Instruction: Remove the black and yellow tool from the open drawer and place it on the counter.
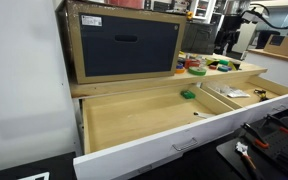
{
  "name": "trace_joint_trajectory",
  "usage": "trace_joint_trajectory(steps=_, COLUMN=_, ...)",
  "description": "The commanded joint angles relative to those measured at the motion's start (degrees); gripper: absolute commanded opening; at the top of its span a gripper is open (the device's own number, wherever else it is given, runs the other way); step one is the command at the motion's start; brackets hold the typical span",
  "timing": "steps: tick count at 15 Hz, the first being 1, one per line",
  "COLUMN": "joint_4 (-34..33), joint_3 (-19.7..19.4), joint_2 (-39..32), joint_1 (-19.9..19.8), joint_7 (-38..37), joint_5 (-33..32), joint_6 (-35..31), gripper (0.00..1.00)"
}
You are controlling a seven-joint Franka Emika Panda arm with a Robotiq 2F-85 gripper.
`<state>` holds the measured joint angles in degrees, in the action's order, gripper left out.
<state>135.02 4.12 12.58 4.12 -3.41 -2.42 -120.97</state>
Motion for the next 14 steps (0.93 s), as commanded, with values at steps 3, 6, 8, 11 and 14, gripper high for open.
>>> trace_joint_trajectory(steps=3, joint_4=6.3, joint_3=-5.1, joint_2=1.7, joint_1=-3.4, joint_7=6.2, joint_5=0.6, joint_6=-6.1, gripper=1.0)
trace_joint_trajectory(steps=6, joint_4=7.7, joint_3=-8.2, joint_2=0.3, joint_1=-5.8, joint_7=8.5, joint_5=1.2, joint_6=-7.9, gripper=1.0)
trace_joint_trajectory(steps=8, joint_4=8.4, joint_3=-10.2, joint_2=-0.8, joint_1=-7.3, joint_7=9.7, joint_5=1.7, joint_6=-8.6, gripper=1.0)
trace_joint_trajectory(steps=11, joint_4=8.3, joint_3=-12.6, joint_2=-3.4, joint_1=-9.5, joint_7=10.6, joint_5=1.9, joint_6=-8.6, gripper=1.0)
trace_joint_trajectory(steps=14, joint_4=7.9, joint_3=-14.3, joint_2=-6.1, joint_1=-11.5, joint_7=10.5, joint_5=2.0, joint_6=-8.8, gripper=1.0)
